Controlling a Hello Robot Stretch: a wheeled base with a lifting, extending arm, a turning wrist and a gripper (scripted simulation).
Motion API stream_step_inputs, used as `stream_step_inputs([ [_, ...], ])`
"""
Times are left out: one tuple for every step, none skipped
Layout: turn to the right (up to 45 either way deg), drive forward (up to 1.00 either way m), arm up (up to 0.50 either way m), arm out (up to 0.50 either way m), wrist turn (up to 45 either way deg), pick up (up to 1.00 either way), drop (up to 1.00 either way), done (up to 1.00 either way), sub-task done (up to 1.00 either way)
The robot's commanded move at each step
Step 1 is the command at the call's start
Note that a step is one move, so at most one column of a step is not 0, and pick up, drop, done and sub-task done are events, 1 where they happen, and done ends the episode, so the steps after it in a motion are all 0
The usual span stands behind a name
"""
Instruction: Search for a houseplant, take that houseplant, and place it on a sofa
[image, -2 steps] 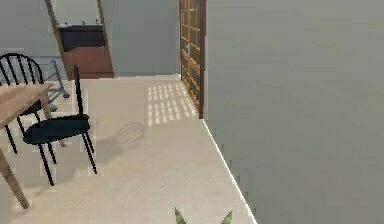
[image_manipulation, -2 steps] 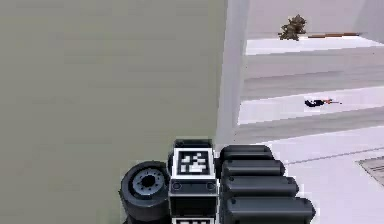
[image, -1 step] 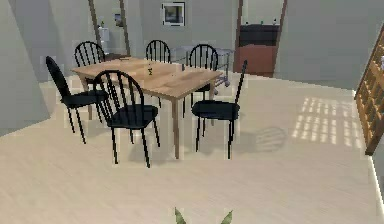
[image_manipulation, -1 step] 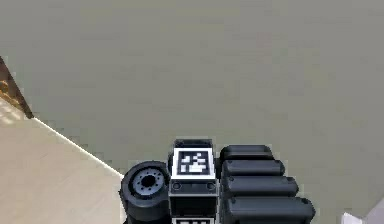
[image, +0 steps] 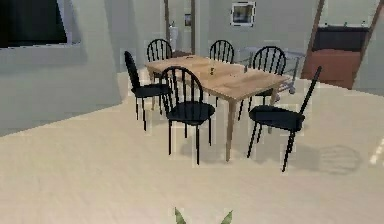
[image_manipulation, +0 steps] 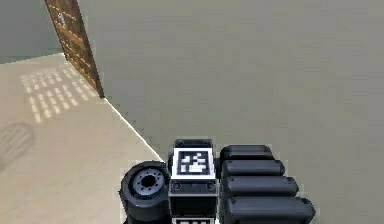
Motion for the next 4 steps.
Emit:
stream_step_inputs([
  [0.0,0.15,0.00,0.00,0.0,0.00,0.00,0.00,0.00],
  [45.0,0.00,0.00,0.00,0.0,0.00,0.00,0.00,0.00],
  [3.0,0.00,0.00,0.00,0.0,0.00,0.00,0.00,0.00],
  [0.0,1.00,0.00,0.00,0.0,0.00,0.00,0.00,0.00],
])
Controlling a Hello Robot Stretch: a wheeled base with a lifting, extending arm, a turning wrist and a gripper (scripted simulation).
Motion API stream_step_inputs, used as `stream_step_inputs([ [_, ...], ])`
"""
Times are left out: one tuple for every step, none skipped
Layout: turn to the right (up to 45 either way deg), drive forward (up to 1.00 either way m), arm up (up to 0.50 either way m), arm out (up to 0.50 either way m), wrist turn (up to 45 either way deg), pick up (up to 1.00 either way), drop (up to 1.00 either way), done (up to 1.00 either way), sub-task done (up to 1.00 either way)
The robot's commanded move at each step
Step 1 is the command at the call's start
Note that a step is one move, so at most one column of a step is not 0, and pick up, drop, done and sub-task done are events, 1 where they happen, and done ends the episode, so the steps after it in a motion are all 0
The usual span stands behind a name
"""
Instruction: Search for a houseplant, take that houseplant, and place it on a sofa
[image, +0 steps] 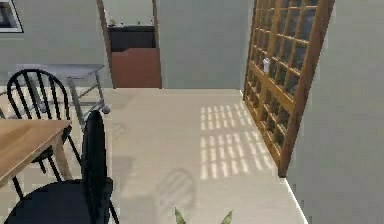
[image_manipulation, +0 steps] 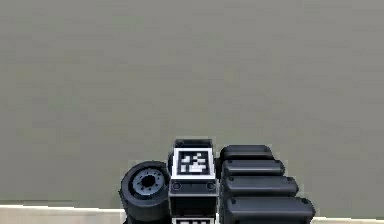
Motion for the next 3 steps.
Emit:
stream_step_inputs([
  [9.0,0.00,0.00,0.00,0.0,0.00,0.00,0.00,0.00],
  [0.0,0.35,0.00,0.00,0.0,0.00,0.00,0.00,0.00],
  [-3.0,0.00,0.00,0.00,0.0,0.00,0.00,0.00,0.00],
])
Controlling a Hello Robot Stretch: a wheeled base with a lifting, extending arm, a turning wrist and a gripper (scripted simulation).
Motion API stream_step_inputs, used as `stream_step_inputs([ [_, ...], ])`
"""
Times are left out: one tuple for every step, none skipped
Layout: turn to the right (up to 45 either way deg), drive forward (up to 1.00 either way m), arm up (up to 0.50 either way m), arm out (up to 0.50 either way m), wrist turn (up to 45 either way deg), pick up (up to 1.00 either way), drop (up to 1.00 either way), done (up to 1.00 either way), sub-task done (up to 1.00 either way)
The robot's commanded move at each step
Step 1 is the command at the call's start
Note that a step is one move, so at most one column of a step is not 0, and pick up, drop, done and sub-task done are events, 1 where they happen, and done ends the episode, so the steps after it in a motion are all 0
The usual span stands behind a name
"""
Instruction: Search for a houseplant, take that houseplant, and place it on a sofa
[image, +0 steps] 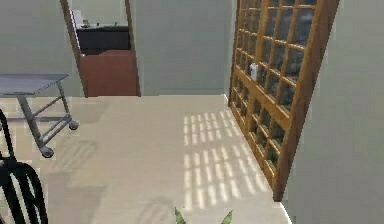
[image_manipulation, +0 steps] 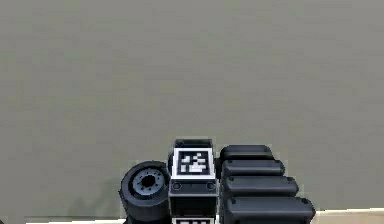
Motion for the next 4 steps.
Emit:
stream_step_inputs([
  [0.0,0.70,0.00,0.00,0.0,0.00,0.00,0.00,0.00],
  [-27.0,0.00,0.00,0.00,0.0,0.00,0.00,0.00,0.00],
  [0.0,1.00,0.00,0.00,0.0,0.00,0.00,0.00,0.00],
  [0.0,1.00,0.00,0.00,0.0,0.00,0.00,0.00,0.00],
])
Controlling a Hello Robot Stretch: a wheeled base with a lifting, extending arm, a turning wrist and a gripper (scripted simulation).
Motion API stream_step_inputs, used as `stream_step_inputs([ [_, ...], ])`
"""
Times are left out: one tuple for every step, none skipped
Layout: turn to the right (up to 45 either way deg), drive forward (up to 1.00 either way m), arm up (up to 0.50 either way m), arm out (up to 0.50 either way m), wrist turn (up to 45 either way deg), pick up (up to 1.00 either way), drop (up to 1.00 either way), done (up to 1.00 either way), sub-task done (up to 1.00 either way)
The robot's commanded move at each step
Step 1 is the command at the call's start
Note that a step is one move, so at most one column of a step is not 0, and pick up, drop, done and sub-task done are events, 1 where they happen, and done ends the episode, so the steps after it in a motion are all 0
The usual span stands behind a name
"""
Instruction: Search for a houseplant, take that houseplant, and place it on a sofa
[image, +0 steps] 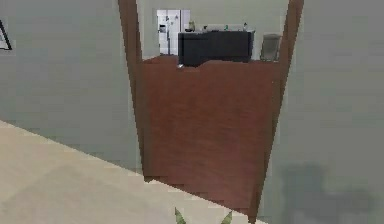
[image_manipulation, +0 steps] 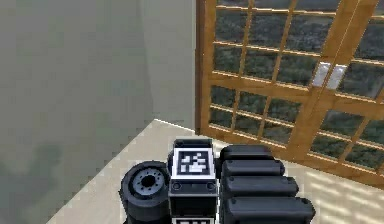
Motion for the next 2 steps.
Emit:
stream_step_inputs([
  [-3.0,0.00,0.00,0.00,0.0,0.00,0.00,0.00,0.00],
  [0.0,0.15,0.00,0.00,0.0,0.00,0.00,0.00,0.00],
])
